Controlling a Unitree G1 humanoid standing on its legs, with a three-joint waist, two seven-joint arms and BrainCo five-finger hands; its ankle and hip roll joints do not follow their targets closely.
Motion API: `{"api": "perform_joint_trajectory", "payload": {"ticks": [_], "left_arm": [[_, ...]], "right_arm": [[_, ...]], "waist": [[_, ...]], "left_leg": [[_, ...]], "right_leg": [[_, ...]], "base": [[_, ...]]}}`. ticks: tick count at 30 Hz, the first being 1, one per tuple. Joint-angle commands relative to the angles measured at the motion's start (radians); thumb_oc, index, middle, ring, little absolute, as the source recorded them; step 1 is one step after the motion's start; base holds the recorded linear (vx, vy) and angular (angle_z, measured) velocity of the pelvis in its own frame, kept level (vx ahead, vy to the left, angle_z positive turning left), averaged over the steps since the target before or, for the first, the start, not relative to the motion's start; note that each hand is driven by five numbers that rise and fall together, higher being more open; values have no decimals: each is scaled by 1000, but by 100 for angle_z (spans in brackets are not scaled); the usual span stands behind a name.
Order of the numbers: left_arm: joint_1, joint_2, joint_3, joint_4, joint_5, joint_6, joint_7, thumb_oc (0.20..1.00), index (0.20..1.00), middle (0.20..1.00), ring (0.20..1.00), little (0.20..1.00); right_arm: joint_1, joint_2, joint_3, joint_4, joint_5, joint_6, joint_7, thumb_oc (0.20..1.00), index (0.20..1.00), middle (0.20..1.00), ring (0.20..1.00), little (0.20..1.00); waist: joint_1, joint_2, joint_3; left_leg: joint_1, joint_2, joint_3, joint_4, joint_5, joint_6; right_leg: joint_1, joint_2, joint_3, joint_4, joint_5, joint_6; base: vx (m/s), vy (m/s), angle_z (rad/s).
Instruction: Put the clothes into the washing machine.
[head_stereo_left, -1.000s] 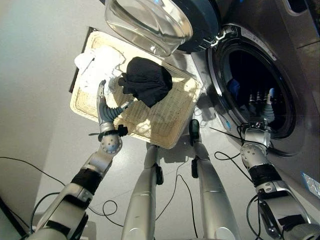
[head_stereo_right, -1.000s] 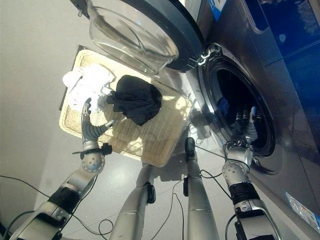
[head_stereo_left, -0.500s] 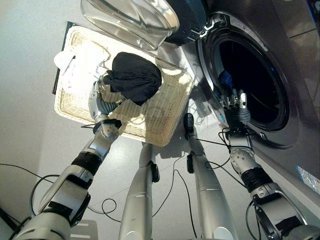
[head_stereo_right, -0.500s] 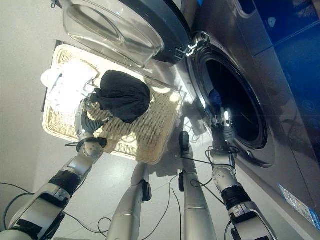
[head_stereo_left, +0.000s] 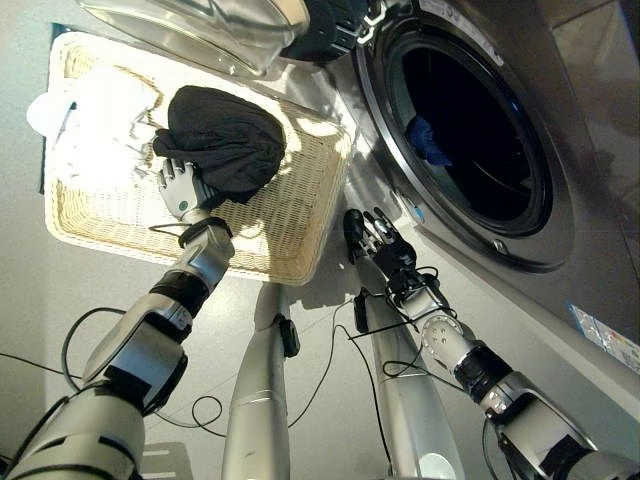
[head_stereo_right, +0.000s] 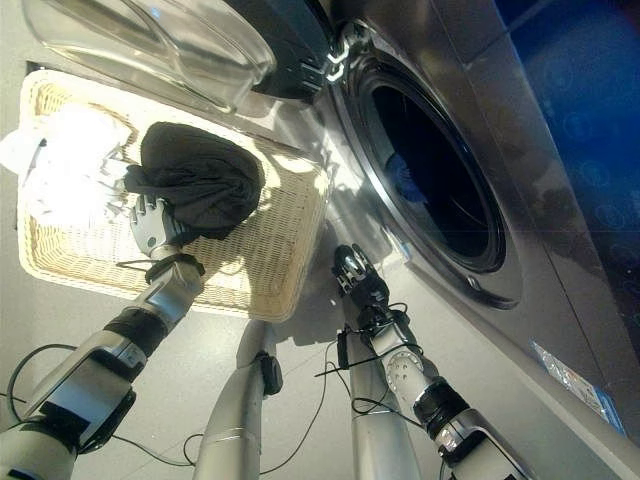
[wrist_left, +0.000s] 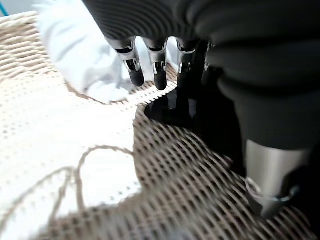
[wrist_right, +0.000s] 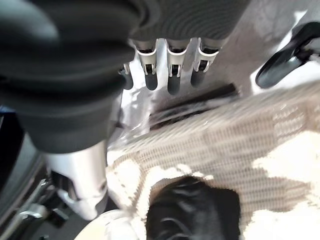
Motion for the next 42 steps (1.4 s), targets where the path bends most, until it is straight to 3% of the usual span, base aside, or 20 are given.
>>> {"api": "perform_joint_trajectory", "payload": {"ticks": [1,2,7,11,14,15,16,17,18,20,21,25,28,30,32,34,35,36,42], "left_arm": [[-32,-1,26,8,-59,-96,105,1000,1000,1000,1000,1000],[-37,-14,40,13,-85,-135,105,1000,1000,1000,1000,1000],[-48,-58,65,7,-89,-212,66,1000,1000,1000,1000,1000],[-46,-88,76,8,-187,-266,-74,1000,1000,1000,1000,1000],[-25,-134,118,-2,-423,-381,-269,1000,1000,1000,1000,1000],[-9,-161,131,-23,-471,-429,-377,1000,1000,1000,1000,1000],[-5,-166,132,-28,-468,-437,-387,1000,1000,1000,1000,1000],[4,-178,129,-39,-456,-455,-407,893,893,893,893,893],[12,-186,121,-50,-464,-475,-441,260,260,260,260,260],[12,-186,121,-50,-464,-475,-441,260,260,260,260,260],[19,-193,118,-60,-473,-477,-459,200,200,200,200,200],[49,-218,121,-65,-574,-489,-421,200,200,200,200,200],[60,-225,151,-61,-641,-542,-387,200,200,200,200,200],[72,-226,167,-78,-577,-645,-339,200,200,200,200,200],[83,-229,168,-110,-599,-743,-338,200,200,200,200,200],[83,-229,168,-110,-599,-743,-338,200,200,200,200,200],[113,-246,182,-147,-610,-820,-340,200,200,200,200,200],[130,-256,186,-157,-564,-846,-311,200,200,200,200,200],[191,-271,187,-193,-438,-892,-220,200,200,200,200,200]], "right_arm": [[44,28,23,-62,-29,-16,-22,1000,1000,1000,1000,1000],[41,34,25,-53,-22,-30,-26,1000,1000,1000,1000,1000],[28,58,13,-41,-14,-71,-46,1000,1000,1000,1000,1000],[9,71,4,-47,-9,-80,-67,1000,1000,1000,1000,1000],[0,82,-4,-47,-14,-69,-77,1000,1000,1000,1000,1000],[0,92,-10,-47,-26,-58,-82,1000,1000,1000,1000,1000],[1,93,-11,-47,-28,-56,-82,1000,1000,1000,1000,1000],[4,96,-14,-46,-33,-52,-81,1000,1000,1000,1000,1000],[6,103,-17,-56,-44,-42,-93,1000,1000,1000,1000,1000],[6,103,-17,-56,-44,-42,-93,1000,1000,1000,1000,1000],[12,102,-17,-63,-47,-37,-95,1000,1000,1000,1000,1000],[31,112,-7,-82,-64,-31,-97,1000,1000,1000,1000,1000],[31,115,-5,-84,-65,-42,-85,1000,1000,1000,1000,1000],[40,117,-5,-100,-71,-57,-87,1000,1000,1000,1000,1000],[51,117,-4,-111,-71,-72,-99,1000,1000,1000,1000,1000],[51,117,-4,-111,-71,-72,-99,1000,1000,1000,1000,1000],[69,122,-12,-109,-88,-77,-93,1000,1000,1000,1000,1000],[76,124,-13,-109,-102,-78,-94,1000,1000,1000,1000,1000],[97,126,-18,-102,-146,-91,-112,1000,1000,1000,1000,1000]], "waist": [[25,-56,-10],[25,-60,-10],[24,-73,-10],[25,-83,-10],[23,-86,-10],[22,-85,-10],[22,-85,-10],[22,-84,-10],[21,-82,-10],[21,-82,-10],[21,-82,-10],[19,-79,-10],[19,-77,-10],[20,-80,-10],[25,-81,-10],[25,-81,-10],[32,-81,-10],[36,-81,-10],[58,-80,-10]], "left_leg": [[-40,-50,-13,151,-78,-48],[-40,-50,-16,150,-78,-48],[-36,-54,-24,147,-82,-50],[-39,-57,-33,156,-86,-48],[-39,-58,-32,157,-87,-44],[-37,-60,-29,156,-89,-43],[-36,-60,-29,156,-89,-43],[-37,-61,-28,156,-90,-42],[-38,-62,-27,157,-89,-42],[-38,-62,-27,157,-89,-42],[-37,-63,-26,157,-90,-40],[-29,-69,-28,158,-89,-37],[-25,-68,-28,158,-89,-39],[-17,-66,-27,159,-91,-40],[-8,-64,-30,151,-87,-41],[-8,-64,-30,151,-87,-41],[11,-65,-39,137,-85,-41],[18,-66,-43,133,-83,-42],[51,-67,-64,116,-76,-42]], "right_leg": [[56,49,-48,-114,89,47],[57,50,-48,-114,89,47],[62,56,-48,-125,95,50],[64,57,-49,-124,97,51],[64,59,-46,-124,96,50],[65,61,-43,-125,96,51],[65,61,-42,-126,96,51],[65,61,-42,-125,96,50],[63,63,-40,-125,97,50],[63,63,-40,-125,97,50],[63,63,-40,-124,98,50],[70,64,-36,-123,97,46],[74,61,-37,-124,93,45],[84,59,-37,-124,92,46],[95,57,-41,-129,93,45],[95,57,-41,-129,93,45],[114,57,-47,-134,94,46],[122,55,-50,-135,93,46],[160,52,-70,-130,88,45]], "base": [[0,0,0],[0,0,0],[0,-8,0],[0,-32,-1],[0,0,0],[0,0,0],[0,0,0],[0,0,0],[0,0,0],[0,0,0],[-7,22,3],[-5,16,1],[0,0,0],[0,0,0],[0,0,0],[0,0,0],[-40,-10,2],[-41,-11,3],[-35,-20,8]]}}
